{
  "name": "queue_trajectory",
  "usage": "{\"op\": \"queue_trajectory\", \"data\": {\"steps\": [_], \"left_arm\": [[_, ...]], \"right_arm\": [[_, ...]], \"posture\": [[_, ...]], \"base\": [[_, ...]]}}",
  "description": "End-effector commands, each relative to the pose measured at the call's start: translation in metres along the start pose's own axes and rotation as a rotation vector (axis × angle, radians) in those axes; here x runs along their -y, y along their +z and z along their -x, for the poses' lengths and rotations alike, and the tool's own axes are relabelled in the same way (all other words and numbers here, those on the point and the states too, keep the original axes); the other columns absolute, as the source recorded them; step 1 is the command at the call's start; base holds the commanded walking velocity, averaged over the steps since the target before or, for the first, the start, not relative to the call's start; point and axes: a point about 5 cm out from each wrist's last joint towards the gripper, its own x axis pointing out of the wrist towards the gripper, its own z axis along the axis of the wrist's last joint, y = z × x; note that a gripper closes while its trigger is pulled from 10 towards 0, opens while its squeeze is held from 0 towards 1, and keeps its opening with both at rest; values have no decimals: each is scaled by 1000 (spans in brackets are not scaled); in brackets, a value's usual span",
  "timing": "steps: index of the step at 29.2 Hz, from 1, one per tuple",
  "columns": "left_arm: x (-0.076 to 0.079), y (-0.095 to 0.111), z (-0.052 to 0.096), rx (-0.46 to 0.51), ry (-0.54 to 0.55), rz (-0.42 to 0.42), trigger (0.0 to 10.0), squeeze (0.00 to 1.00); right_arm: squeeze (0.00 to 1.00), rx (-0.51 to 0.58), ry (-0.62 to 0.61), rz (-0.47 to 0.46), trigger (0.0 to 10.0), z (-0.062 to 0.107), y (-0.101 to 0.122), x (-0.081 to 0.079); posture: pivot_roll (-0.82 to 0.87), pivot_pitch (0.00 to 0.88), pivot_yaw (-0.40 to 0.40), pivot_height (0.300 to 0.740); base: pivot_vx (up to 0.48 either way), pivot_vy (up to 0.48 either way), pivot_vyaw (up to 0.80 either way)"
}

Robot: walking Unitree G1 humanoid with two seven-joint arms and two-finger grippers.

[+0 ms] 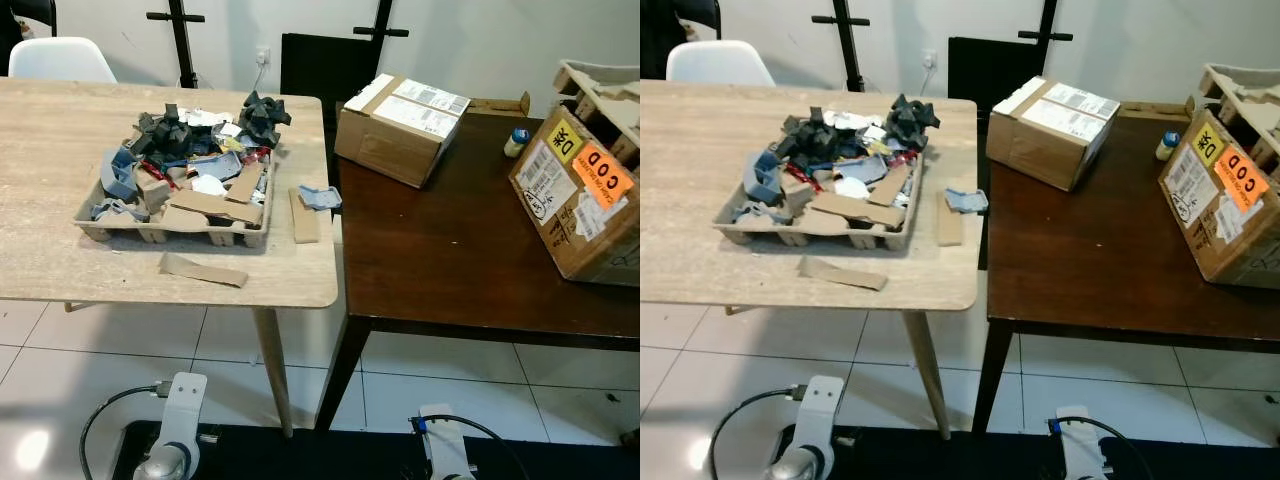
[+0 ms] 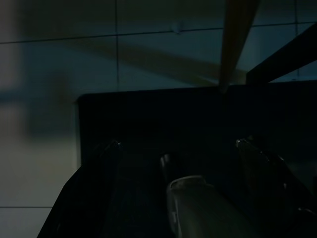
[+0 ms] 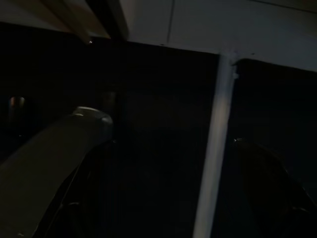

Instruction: Picking trash to rubbish bin

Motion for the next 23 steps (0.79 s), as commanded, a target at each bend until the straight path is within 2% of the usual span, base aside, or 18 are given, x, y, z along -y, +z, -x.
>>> {"op": "queue_trajectory", "data": {"steps": [1,12,13,14,16,23], "left_arm": [[1,-8,2,-27,-1,13,10000,0],[0,-9,2,-27,2,25,10000,0],[0,-10,2,-32,-1,79,10000,0],[1,-9,2,-32,-2,95,10000,0],[1,-9,2,-32,-2,95,10000,0],[1,-7,2,-23,-7,111,10000,0]], "right_arm": [[0,-26,3,3,10000,1,-6,-1],[0,-24,6,4,10000,0,-5,-2],[0,-24,6,5,10000,0,-5,-2],[0,-24,6,5,10000,1,-5,-2],[0,-24,6,5,10000,1,-5,-2],[0,-25,5,6,10000,1,-5,0]], "posture": [[44,124,-64,740],[41,129,-66,740],[40,129,-67,740],[40,130,-67,740],[40,130,-67,740],[41,132,-67,740]], "base": [[0,-345,0],[0,-343,0],[0,0,0],[0,0,0],[0,0,0],[0,480,0]]}}
